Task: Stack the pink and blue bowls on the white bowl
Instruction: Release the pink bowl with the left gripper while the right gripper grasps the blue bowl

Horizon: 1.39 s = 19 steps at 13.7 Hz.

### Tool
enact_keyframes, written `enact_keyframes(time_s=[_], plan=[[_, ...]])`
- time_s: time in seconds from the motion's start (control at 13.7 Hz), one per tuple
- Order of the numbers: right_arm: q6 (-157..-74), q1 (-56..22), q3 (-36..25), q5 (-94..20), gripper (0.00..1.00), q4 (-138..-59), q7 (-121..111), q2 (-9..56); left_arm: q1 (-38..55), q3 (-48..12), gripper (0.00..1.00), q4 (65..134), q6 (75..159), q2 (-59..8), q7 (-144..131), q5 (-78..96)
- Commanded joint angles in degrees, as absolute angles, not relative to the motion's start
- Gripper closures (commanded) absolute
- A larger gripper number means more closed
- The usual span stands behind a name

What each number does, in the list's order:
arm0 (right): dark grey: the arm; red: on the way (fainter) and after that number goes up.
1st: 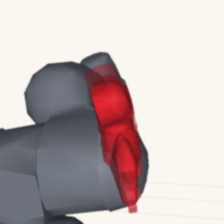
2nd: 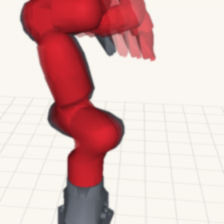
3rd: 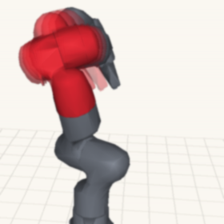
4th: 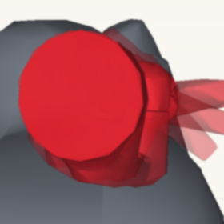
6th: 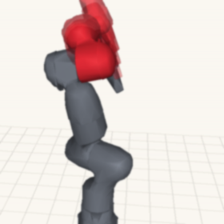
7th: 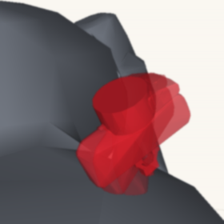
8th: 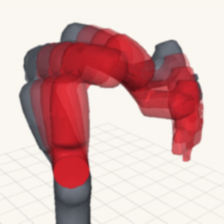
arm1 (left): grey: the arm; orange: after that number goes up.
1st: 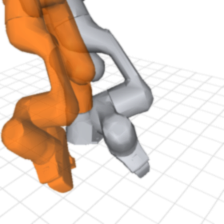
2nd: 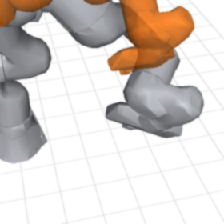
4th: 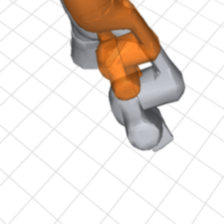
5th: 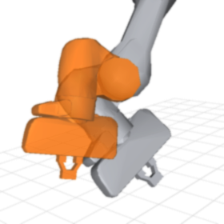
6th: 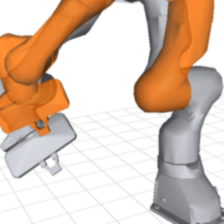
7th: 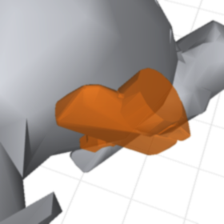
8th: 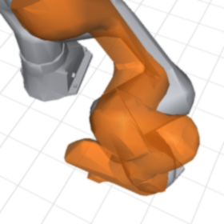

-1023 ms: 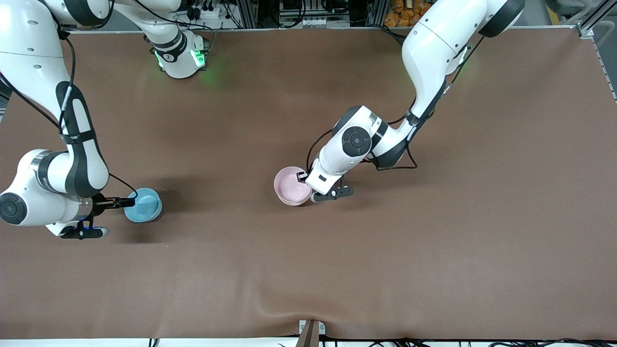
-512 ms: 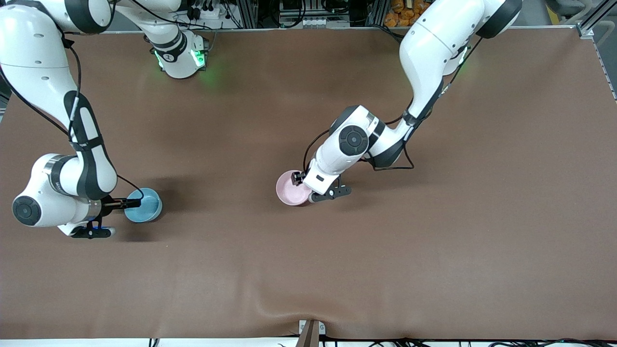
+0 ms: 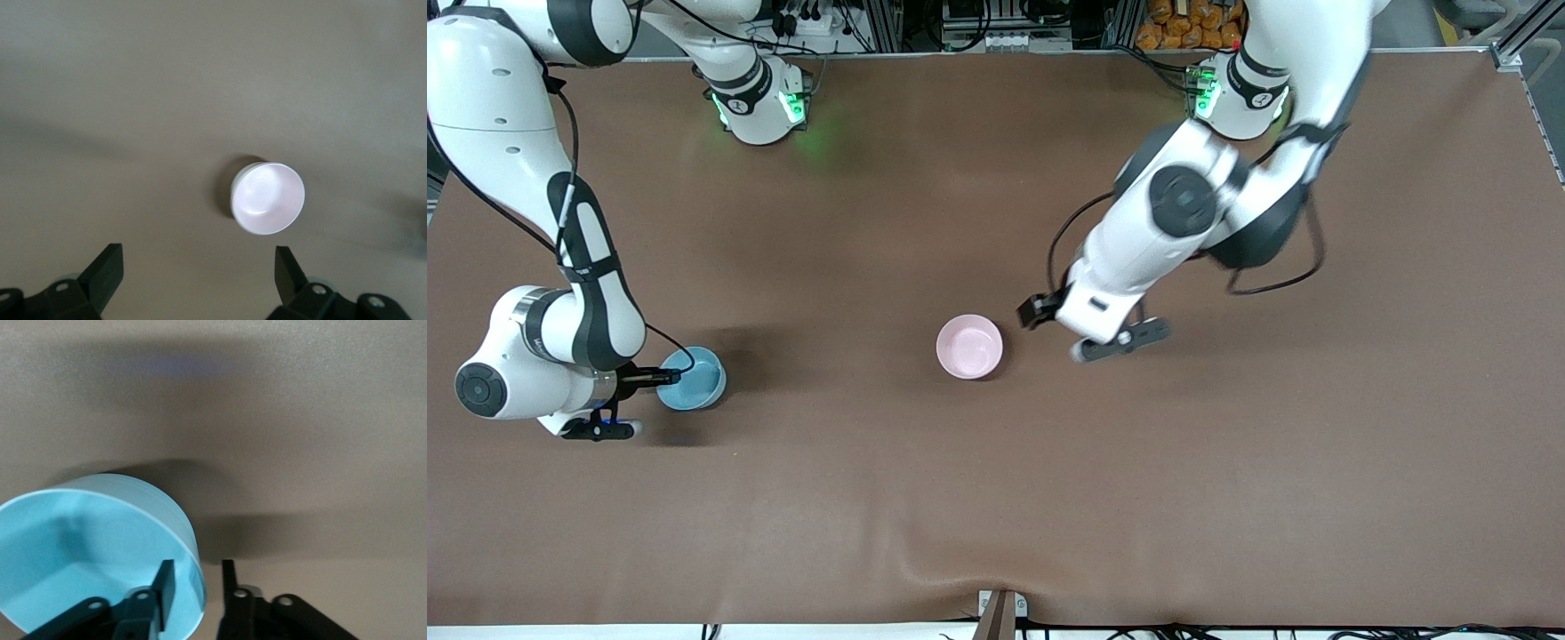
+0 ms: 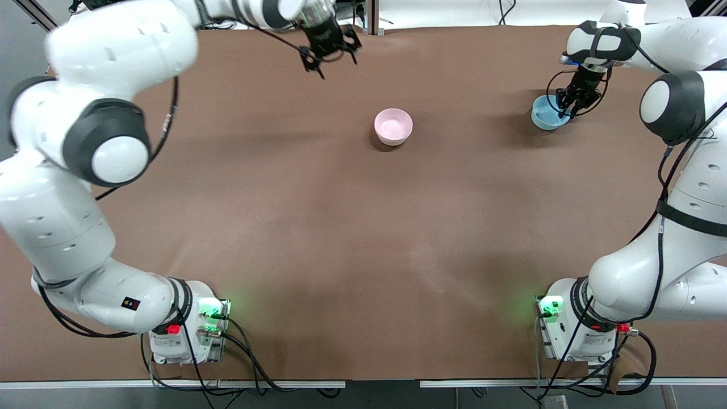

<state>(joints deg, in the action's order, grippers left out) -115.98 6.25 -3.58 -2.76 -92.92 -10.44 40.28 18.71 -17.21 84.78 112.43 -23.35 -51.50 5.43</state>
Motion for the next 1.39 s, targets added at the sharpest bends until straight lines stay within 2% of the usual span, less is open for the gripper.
enact_keyframes(time_s=[0.0,0.44,0.88,1.02,1.32], plan=[[-116.28,7.12,-2.81,-4.13,1.0,-92.64,-11.43,40.34,16.01,-17.31,0.0,86.92,105.76,-16.72,-49.67,2.56],[-113.39,5.89,-2.38,-5.96,1.0,-91.67,-11.08,39.55,10.04,-17.31,0.0,86.92,94.68,-8.45,-37.82,-0.97],[-111.62,4.4,4.74,-12.81,1.0,-89.3,-10.72,35.78,1.24,-17.31,0.0,86.84,88.16,-2.73,-22.95,-0.88],[-109.96,1.6,6.67,-13.62,1.0,-89.74,-10.2,35.33,-1.04,-17.31,0.0,86.75,86.15,-1.24,-19.79,-0.79],[-112.67,-10.09,6.85,-15.2,1.0,-89.74,3.03,35.33,-4.22,-17.31,0.0,86.75,82.45,1.58,-16.44,-0.26]])
